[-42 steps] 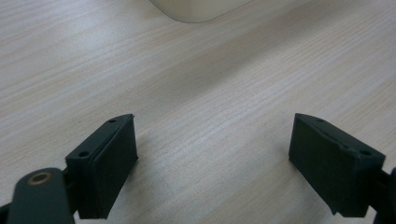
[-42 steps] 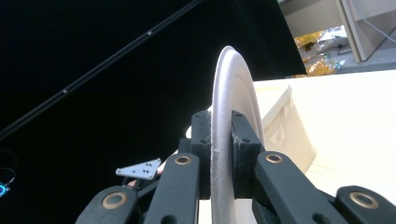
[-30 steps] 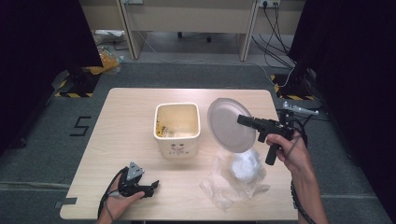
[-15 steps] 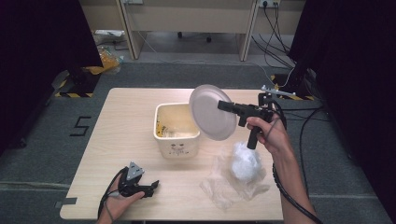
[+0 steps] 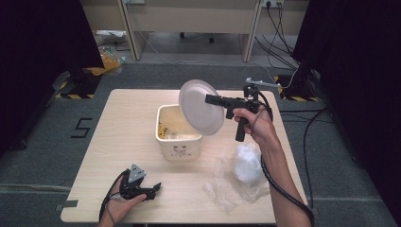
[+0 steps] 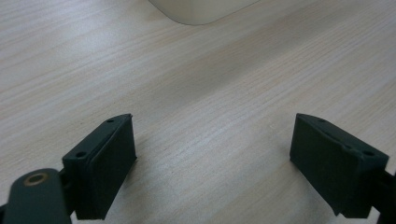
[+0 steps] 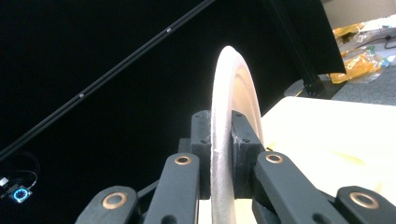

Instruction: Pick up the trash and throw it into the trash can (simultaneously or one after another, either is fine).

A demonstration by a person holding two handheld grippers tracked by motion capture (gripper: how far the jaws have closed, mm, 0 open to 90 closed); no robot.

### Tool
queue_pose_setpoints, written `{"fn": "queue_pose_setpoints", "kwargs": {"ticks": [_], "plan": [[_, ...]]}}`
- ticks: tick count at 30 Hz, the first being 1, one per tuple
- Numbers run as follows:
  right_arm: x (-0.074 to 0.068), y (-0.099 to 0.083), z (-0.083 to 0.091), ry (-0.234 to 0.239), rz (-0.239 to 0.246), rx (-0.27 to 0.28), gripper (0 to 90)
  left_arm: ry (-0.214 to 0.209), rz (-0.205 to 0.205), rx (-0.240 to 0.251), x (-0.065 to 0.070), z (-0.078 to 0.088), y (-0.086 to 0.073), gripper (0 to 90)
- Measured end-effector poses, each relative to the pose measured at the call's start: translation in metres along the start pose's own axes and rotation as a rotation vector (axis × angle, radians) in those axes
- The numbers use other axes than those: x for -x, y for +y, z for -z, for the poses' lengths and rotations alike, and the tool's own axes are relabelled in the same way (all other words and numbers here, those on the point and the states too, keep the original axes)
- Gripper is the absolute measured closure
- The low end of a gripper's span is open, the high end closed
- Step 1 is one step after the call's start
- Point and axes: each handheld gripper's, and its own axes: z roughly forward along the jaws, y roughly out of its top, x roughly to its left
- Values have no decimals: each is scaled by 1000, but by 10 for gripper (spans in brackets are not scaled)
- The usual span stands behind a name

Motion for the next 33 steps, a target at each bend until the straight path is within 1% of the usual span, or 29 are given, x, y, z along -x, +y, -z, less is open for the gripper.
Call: {"fn": "queue_pose_setpoints", "kwargs": {"ticks": [7,8,9,14,18,19,20,21,23,25,26,28,29,31,32,33], "plan": [[9,0,-27,3,-18,-26,833,0,0,0,0,0,0,133],[9,0,-27,3,-18,-26,833,0,0,0,0,0,0,133],[13,-2,-35,5,-28,-33,833,0,0,0,0,0,0,134],[25,-8,-52,-1,-53,-56,832,0,1,0,0,0,0,134],[35,-15,-63,-28,-62,-88,832,0,0,0,0,0,0,134],[35,-15,-63,-28,-62,-88,832,0,0,0,0,0,0,134],[38,-17,-66,-36,-64,-101,831,1,0,0,0,0,0,134],[42,-22,-72,-44,-67,-125,830,0,0,0,0,0,0,134],[44,-24,-74,-45,-66,-132,829,0,1,0,0,0,0,134],[50,-31,-82,-61,-76,-155,820,0,1,1,0,0,0,134],[50,-31,-82,-61,-76,-155,820,0,1,1,0,0,0,134],[54,-36,-85,-78,-80,-175,812,1,2,1,0,0,0,134],[58,-39,-87,-91,-82,-174,806,1,1,1,0,0,0,134],[59,-41,-87,-96,-81,-176,801,1,0,0,0,0,0,134],[60,-42,-87,-113,-71,-184,786,1,0,0,0,0,0,134],[60,-42,-87,-113,-71,-184,786,1,1,0,0,0,0,134]]}}
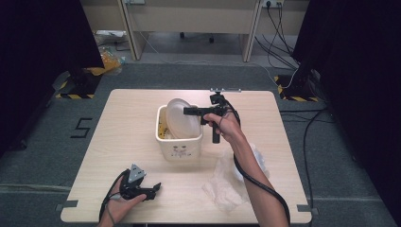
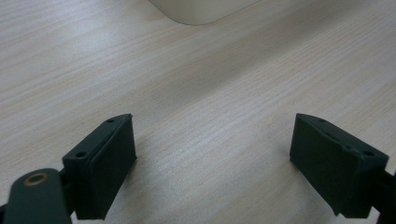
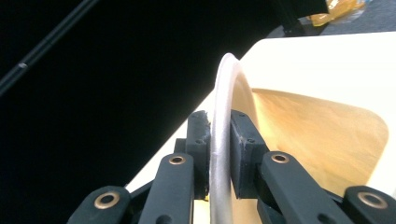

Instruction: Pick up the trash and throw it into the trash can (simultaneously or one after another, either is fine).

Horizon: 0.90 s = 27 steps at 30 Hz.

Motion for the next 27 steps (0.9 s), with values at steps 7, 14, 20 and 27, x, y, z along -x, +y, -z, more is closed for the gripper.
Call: {"fn": "queue_pose_setpoints", "kwargs": {"ticks": [7,14,20,27], "plan": [[3,0,6,-61,18,5,719,0,1,1,0,0,0,134],[-3,3,29,-94,64,30,661,0,-1,-1,0,0,0,134],[-8,-3,64,-140,123,26,606,0,0,-1,0,0,0,134],[-5,-29,104,-181,145,20,538,2,2,1,0,0,0,134]]}}
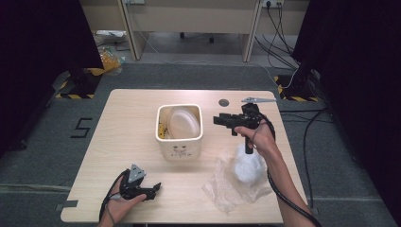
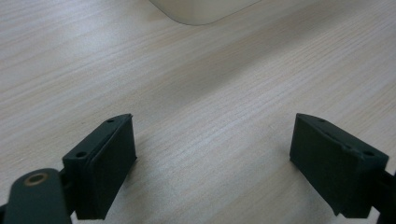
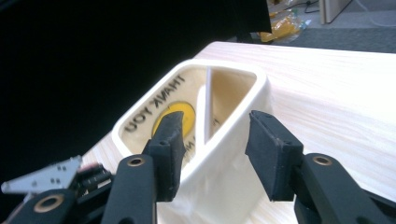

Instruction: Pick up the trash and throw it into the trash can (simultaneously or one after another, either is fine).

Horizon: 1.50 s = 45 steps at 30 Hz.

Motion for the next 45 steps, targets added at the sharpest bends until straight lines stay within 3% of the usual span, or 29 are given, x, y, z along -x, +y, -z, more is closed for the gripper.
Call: {"fn": "queue_pose_setpoints", "kwargs": {"ticks": [8,17,22,28,34,36,45], "plan": [[1,-28,30,-50,24,-11,468,2,1,2,0,0,0,134],[4,-62,59,-63,12,-16,449,5,3,3,0,0,0,133],[7,-85,66,-69,-9,-16,440,7,3,0,0,0,0,132],[7,-113,73,-121,-21,-14,415,8,5,2,0,0,0,132],[3,-125,80,-142,-21,16,399,8,4,1,0,0,0,132],[2,-129,81,-145,-16,-4,394,7,4,1,0,0,0,132],[3,-139,93,-215,-29,4,360,7,5,2,0,0,0,132]]}}
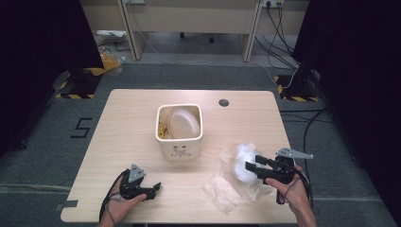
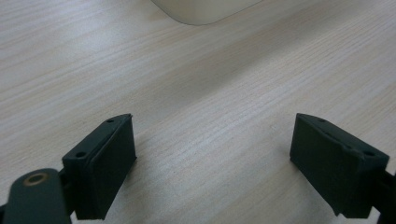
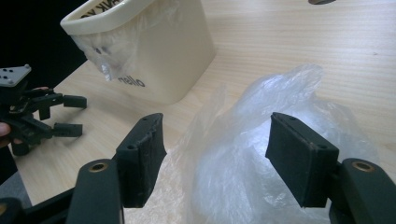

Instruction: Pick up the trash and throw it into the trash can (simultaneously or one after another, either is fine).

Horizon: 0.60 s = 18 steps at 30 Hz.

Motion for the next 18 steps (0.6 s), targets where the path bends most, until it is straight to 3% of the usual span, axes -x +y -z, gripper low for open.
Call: {"fn": "queue_pose_setpoints", "kwargs": {"ticks": [12,18], "plan": [[-4,-10,7,-65,29,-20,337,-1,0,1,0,0,0,133],[-5,-16,2,-119,67,-51,327,0,0,0,0,0,0,133]]}}
